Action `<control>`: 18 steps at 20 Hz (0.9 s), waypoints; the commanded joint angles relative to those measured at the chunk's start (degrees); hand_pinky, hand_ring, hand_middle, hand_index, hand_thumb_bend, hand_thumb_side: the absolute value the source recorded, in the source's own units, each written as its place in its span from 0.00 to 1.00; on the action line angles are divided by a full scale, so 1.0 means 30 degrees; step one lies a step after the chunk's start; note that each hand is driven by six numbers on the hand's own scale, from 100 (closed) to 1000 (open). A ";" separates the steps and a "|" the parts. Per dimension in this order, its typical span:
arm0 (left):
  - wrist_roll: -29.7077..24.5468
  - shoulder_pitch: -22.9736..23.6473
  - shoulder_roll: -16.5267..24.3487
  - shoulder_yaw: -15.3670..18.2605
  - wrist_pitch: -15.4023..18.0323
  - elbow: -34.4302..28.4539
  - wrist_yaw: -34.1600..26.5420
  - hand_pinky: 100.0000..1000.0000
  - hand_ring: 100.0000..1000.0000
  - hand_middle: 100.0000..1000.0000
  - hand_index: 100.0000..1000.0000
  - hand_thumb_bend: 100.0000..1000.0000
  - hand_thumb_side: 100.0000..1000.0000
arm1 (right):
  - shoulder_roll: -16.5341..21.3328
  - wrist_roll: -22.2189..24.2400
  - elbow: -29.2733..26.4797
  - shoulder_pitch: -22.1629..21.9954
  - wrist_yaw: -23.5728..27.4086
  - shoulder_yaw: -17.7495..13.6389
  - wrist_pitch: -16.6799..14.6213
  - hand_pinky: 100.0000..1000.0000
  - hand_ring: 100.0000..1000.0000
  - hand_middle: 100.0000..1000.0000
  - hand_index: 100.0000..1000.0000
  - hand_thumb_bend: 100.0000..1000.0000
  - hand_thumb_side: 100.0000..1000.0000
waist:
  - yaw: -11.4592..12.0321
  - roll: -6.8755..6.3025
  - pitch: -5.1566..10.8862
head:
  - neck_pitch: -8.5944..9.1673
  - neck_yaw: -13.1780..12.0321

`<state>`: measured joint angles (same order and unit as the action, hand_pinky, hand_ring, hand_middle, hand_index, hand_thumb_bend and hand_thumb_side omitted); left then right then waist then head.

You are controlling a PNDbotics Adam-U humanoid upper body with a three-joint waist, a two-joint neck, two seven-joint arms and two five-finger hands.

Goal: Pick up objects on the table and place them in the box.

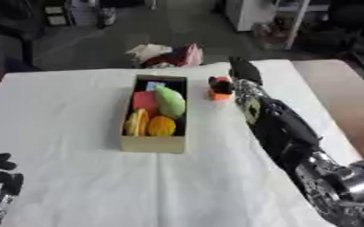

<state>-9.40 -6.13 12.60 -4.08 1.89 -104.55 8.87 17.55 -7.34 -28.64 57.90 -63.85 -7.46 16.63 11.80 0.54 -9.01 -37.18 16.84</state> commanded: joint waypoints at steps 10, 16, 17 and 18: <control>-0.0034 -0.0281 0.0234 -0.0004 0.0004 -0.0401 0.0048 0.67 0.53 0.56 0.75 0.29 0.38 | 0.0140 -0.0182 0.0902 -0.0024 -0.0277 0.0154 0.1283 0.65 0.52 0.50 0.76 0.04 0.16 | 0.0084 -0.0070 0.0192 | 0.0335 0.0239; 0.0026 -0.0282 0.0270 0.0025 -0.0024 -0.0391 0.0042 0.67 0.53 0.56 0.75 0.29 0.38 | -0.0196 -0.2140 -0.1518 0.0467 -0.0327 0.0370 0.0680 0.62 0.43 0.39 0.70 0.00 0.05 | 0.0000 -0.0040 0.0246 | 0.0331 0.0242; 0.0018 -0.0293 0.0266 0.0014 -0.0023 -0.0390 0.0041 0.67 0.53 0.56 0.75 0.29 0.38 | -0.0356 -0.2457 -0.2031 0.0628 -0.0185 0.0629 0.0374 0.62 0.42 0.38 0.70 0.00 0.05 | 0.0015 -0.0040 0.0262 | 0.0321 0.0275; 0.0014 -0.0304 0.0255 0.0011 -0.0021 -0.0390 0.0037 0.67 0.53 0.56 0.75 0.29 0.38 | -0.0510 -0.2661 -0.2544 0.0802 0.0001 0.0981 0.0063 0.62 0.42 0.37 0.70 0.00 0.05 | 0.0022 -0.0046 0.0267 | 0.0326 0.0288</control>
<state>-9.41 -6.44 12.60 -4.09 1.88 -104.85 9.10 15.74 -14.15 -33.40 58.62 -64.31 -5.29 17.66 11.81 0.50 -9.13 -36.73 17.54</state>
